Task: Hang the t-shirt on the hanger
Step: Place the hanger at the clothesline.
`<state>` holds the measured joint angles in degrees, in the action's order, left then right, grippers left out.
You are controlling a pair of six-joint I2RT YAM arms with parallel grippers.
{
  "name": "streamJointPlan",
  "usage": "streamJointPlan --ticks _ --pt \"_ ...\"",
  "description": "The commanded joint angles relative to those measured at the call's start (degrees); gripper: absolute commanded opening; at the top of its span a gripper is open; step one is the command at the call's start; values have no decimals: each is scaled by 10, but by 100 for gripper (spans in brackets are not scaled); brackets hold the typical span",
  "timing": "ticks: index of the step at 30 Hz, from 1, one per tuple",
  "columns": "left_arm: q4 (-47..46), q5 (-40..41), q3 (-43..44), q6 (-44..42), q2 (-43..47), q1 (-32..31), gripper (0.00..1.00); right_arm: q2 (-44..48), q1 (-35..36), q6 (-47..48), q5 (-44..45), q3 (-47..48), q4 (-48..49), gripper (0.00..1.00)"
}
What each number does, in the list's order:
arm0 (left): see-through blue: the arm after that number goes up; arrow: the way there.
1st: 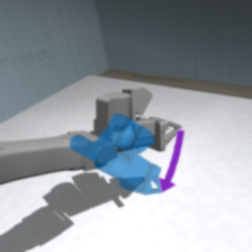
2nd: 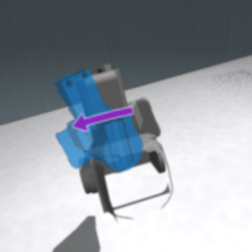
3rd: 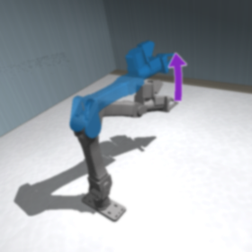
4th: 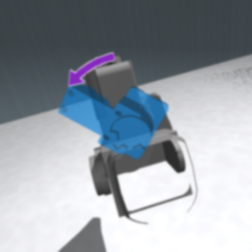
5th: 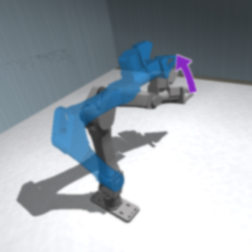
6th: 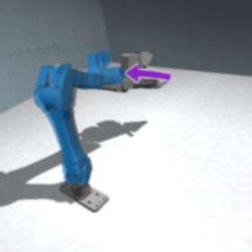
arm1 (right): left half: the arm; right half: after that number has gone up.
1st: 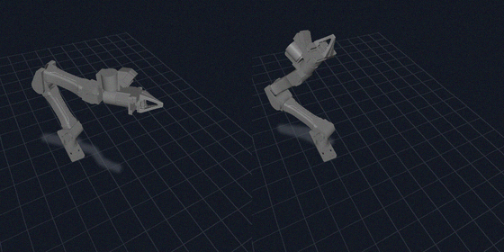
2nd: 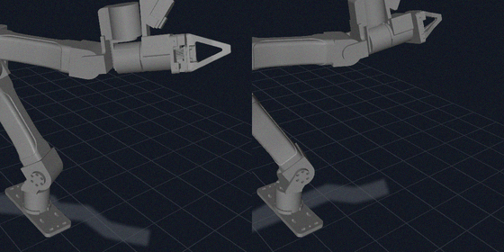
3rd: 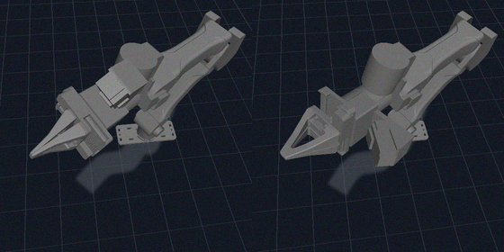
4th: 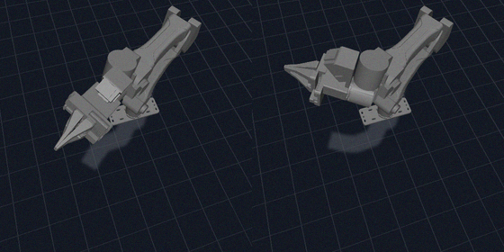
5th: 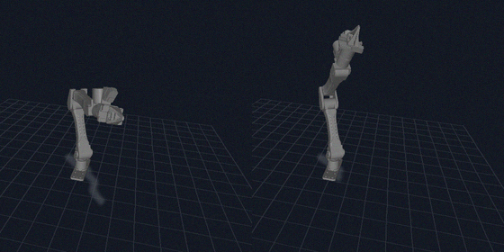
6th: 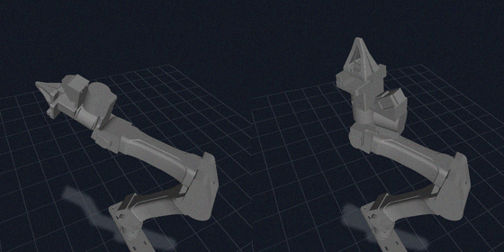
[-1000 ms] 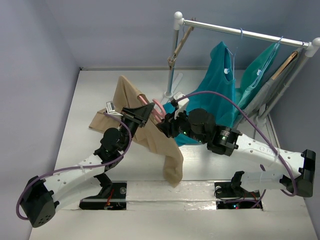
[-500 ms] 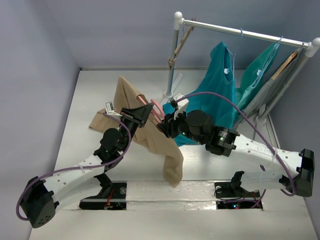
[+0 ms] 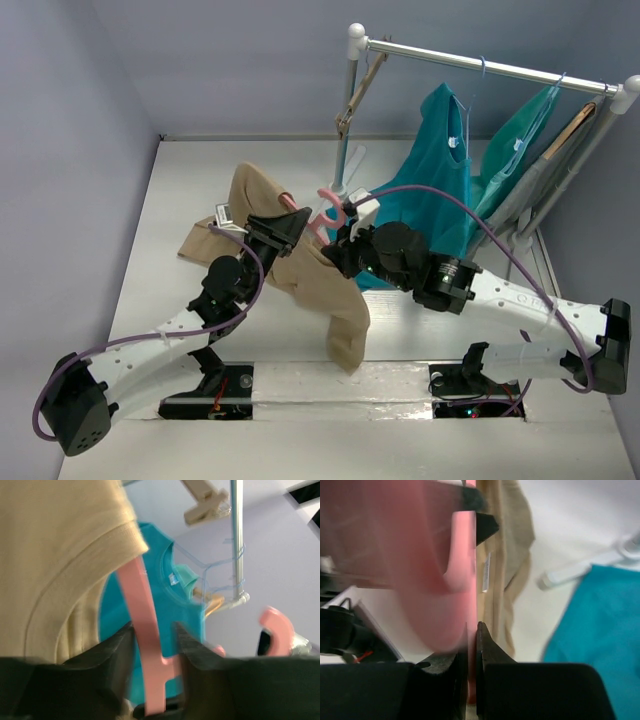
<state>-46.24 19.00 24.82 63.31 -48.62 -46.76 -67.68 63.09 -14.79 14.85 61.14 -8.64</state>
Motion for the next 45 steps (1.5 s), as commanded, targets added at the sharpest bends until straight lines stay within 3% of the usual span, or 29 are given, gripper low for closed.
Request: streamJointPlan --ticks 1,4,9,14,18,21,34,45 --pt "-22 -34 30 -47 17 -3 44 36 -8 -30 56 31 -77 0" --pt "10 -29 45 -89 33 -3 58 63 -8 -47 51 37 -148 0" --pt "57 -12 57 -139 74 -3 68 90 -8 -70 46 40 -269 0" --pt "82 9 60 -190 120 -3 84 98 -8 -121 121 49 -367 0" --pt "114 -5 72 -223 128 -3 98 82 -15 -128 185 101 -392 0" --pt "127 -11 71 -240 134 -3 98 50 -52 -102 222 160 -394 0" --pt "203 -8 51 -316 216 -3 99 -102 -237 19 213 389 -372 0" --pt "204 26 14 -340 278 -3 99 -214 -315 71 217 595 -402 0"
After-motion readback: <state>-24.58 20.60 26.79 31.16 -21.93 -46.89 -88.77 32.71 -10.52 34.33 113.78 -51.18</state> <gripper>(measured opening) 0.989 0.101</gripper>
